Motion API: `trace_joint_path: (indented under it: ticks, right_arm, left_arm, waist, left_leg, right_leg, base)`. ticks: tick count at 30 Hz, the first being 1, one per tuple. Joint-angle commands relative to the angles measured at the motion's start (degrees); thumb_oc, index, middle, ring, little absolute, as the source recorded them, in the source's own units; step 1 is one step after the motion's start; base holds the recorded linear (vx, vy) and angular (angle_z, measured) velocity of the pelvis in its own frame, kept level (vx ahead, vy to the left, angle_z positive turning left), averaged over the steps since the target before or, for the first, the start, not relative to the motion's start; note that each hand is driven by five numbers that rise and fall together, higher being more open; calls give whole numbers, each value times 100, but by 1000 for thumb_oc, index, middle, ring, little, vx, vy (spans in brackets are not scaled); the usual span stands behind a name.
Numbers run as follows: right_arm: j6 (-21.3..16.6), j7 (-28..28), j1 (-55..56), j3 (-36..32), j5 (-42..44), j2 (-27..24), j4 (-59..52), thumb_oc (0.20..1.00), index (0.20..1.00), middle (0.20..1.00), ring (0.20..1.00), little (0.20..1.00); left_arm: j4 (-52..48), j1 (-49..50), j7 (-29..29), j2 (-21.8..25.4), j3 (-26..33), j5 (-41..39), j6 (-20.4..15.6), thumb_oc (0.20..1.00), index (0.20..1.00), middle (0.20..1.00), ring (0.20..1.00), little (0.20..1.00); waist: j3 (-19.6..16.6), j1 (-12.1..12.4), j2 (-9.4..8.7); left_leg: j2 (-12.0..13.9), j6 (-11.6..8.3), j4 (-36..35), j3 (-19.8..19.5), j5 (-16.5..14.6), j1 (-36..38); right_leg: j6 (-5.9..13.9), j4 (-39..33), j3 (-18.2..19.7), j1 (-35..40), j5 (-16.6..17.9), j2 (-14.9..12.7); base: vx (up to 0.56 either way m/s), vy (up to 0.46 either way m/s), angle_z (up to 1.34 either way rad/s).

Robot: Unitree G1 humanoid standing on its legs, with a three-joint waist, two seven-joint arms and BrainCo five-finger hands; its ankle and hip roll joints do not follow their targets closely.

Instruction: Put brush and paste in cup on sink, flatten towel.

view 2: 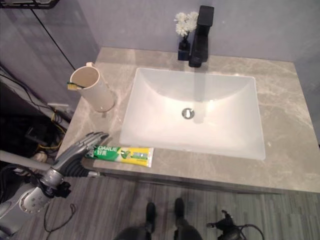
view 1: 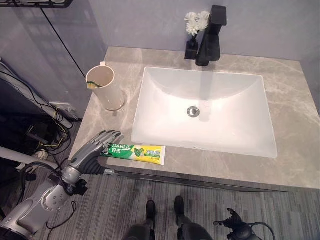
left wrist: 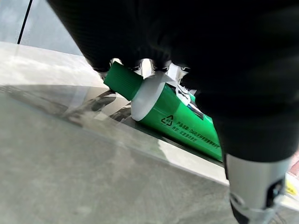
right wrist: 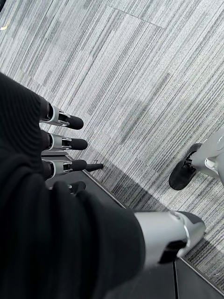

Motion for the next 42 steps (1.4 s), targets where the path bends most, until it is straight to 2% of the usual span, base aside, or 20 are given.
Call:
trace_joint_path:
  ticks: [1,13,14,16,18,31,35,36,37,42]
  right_arm:
    - [-2,-150,-63,269,60,116,60,1000,1000,1000,1000,1000]
    - [6,-177,-84,208,150,116,59,1000,1000,1000,1000,1000]
    - [8,-182,-81,203,155,114,60,1000,1000,1000,1000,1000]
    - [9,-188,-76,201,157,114,66,1000,1000,1000,1000,1000]
    - [5,-170,-64,191,167,122,94,1000,1000,1000,1000,1000]
    - [18,-231,-63,133,196,121,134,1000,1000,1000,1000,1000]
    - [20,-242,-70,120,204,126,153,1000,1000,1000,1000,1000]
    - [20,-249,-69,117,206,125,158,1000,1000,1000,1000,1000]
    - [23,-248,-71,107,211,116,171,1000,1000,1000,1000,1000]
    - [47,-275,-69,20,214,85,286,1000,1000,1000,1000,1000]
  left_arm:
    - [28,58,-139,15,-52,-133,75,1000,1000,1000,1000,1000]
    - [157,27,-190,-217,-150,-298,162,1000,1000,1000,1000,1000]
    - [162,27,-184,-212,-150,-281,164,896,896,896,896,896]
    - [172,14,-169,-183,-172,-190,148,821,821,821,821,821]
    - [149,2,-214,-117,-236,-81,145,598,598,598,598,598]
    - [175,-104,-300,-49,-502,115,147,551,551,551,551,551]
    - [171,-129,-355,59,-592,276,122,442,442,442,442,442]
    - [192,-138,-357,74,-634,341,119,294,294,294,294,294]
    - [210,-141,-374,107,-663,416,113,209,209,209,209,209]
    - [195,-214,-394,224,-774,666,54,200,200,200,200,200]
  waist:
    - [-162,-93,-172]
    - [-147,-111,-188]
    - [-145,-111,-186]
    - [-142,-112,-185]
    - [-137,-116,-192]
    - [-155,-150,-176]
    - [-159,-154,-163]
    - [-161,-160,-159]
    - [-163,-169,-154]
    - [-188,-177,-132]
  left_leg:
    - [381,-357,31,-333,-215,216]
    - [398,-360,31,-316,-218,203]
    - [400,-360,31,-316,-217,202]
    - [401,-362,31,-316,-216,203]
    - [405,-365,31,-312,-218,206]
    - [439,-376,31,-237,-249,252]
    - [447,-378,31,-229,-256,258]
    - [448,-379,31,-223,-259,266]
    - [447,-378,31,-220,-260,269]
    - [453,-374,31,-212,-275,303]
  right_leg:
    - [643,54,230,12,-12,-624]
    - [639,54,213,10,-20,-620]
    - [637,54,216,10,-22,-618]
    - [635,54,220,6,-23,-613]
    - [631,54,220,2,-28,-606]
    - [635,54,270,12,-44,-583]
    - [633,54,278,16,-52,-577]
    - [633,54,283,16,-52,-576]
    - [633,54,286,19,-54,-574]
    - [639,54,293,51,-68,-580]
  base:
    - [0,0,0]
    - [0,0,0]
    - [0,0,0]
    - [0,0,0]
    - [0,0,0]
    - [3,-3,-4]
    - [0,0,0]
    - [0,0,0]
    - [0,0,0]
    - [0,0,0]
